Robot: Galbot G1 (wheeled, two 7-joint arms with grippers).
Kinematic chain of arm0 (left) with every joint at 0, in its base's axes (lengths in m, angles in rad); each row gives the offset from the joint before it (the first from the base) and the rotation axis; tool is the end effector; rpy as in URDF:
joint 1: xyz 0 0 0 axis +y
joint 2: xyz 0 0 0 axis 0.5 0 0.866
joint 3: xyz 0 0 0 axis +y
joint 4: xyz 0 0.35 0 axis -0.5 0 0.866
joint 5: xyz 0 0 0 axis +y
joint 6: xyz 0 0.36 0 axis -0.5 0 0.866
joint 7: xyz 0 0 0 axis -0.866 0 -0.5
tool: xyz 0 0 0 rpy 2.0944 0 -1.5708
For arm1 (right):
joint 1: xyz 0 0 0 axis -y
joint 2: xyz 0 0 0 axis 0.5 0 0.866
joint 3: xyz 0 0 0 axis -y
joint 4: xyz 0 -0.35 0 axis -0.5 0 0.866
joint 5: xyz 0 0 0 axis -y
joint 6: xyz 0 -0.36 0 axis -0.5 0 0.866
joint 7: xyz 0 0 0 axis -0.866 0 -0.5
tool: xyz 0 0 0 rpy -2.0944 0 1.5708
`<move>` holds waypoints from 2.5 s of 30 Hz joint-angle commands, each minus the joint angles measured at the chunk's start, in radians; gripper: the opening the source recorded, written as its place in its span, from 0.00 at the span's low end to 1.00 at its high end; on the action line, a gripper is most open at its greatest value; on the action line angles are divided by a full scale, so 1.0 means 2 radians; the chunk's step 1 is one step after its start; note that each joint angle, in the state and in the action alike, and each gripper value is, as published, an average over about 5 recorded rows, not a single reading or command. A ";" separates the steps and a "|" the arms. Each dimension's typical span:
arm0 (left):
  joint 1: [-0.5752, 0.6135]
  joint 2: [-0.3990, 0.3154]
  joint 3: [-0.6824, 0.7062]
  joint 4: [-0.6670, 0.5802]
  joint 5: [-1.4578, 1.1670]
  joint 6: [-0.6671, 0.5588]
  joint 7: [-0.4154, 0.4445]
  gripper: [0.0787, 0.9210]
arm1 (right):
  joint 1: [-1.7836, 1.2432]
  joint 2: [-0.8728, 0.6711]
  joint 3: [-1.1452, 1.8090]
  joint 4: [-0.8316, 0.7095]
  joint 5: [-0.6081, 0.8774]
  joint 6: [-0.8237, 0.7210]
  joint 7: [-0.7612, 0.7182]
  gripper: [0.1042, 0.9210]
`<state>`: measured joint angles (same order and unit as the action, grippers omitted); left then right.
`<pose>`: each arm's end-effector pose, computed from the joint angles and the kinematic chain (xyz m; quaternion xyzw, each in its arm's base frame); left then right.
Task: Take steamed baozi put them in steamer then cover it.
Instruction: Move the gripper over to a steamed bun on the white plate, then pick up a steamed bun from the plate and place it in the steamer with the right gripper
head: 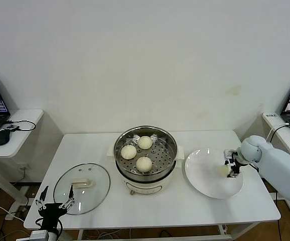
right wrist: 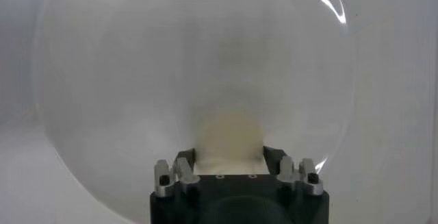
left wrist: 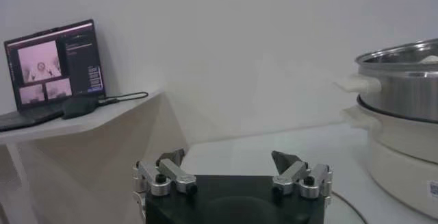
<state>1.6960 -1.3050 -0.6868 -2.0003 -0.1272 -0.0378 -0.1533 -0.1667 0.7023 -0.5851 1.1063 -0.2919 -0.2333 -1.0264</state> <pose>0.1491 0.1039 -0.3378 0.0820 -0.9893 -0.0979 0.0710 0.5156 -0.2042 -0.2397 0.4098 -0.5715 0.5534 0.4462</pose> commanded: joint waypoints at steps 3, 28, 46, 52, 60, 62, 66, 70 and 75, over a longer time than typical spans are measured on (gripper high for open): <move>-0.002 0.002 0.001 -0.003 0.000 0.000 0.000 0.88 | 0.094 -0.056 -0.079 0.077 0.072 -0.025 -0.015 0.62; -0.018 -0.004 0.019 -0.017 0.002 0.007 -0.001 0.88 | 0.399 0.090 -0.279 0.218 0.388 -0.199 0.070 0.63; -0.017 -0.007 0.008 -0.018 -0.005 0.006 -0.001 0.88 | 0.266 0.176 -0.281 0.146 0.349 -0.246 0.127 0.64; -0.016 -0.005 0.008 -0.017 -0.005 0.006 -0.001 0.88 | 0.251 0.176 -0.271 0.130 0.327 -0.246 0.134 0.64; -0.018 -0.004 0.009 -0.017 -0.005 0.006 -0.001 0.88 | 0.245 0.172 -0.265 0.125 0.324 -0.246 0.134 0.63; -0.018 -0.004 0.010 -0.016 -0.005 0.006 -0.001 0.88 | 0.244 0.170 -0.262 0.128 0.327 -0.246 0.135 0.64; -0.018 -0.004 0.010 -0.016 -0.004 0.006 -0.001 0.88 | 0.253 0.158 -0.251 0.143 0.337 -0.246 0.134 0.75; -0.019 -0.003 0.007 -0.017 -0.005 0.007 -0.001 0.88 | 0.274 0.127 -0.230 0.172 0.347 -0.245 0.131 0.86; -0.018 -0.002 0.006 -0.019 -0.007 0.007 -0.001 0.88 | 0.282 0.069 -0.205 0.234 0.361 -0.241 0.166 0.88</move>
<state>1.6579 -1.3099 -0.6738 -2.0364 -0.1395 -0.0243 -0.1554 0.3689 0.9759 -1.0637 1.4308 0.3983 -0.7187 -0.7598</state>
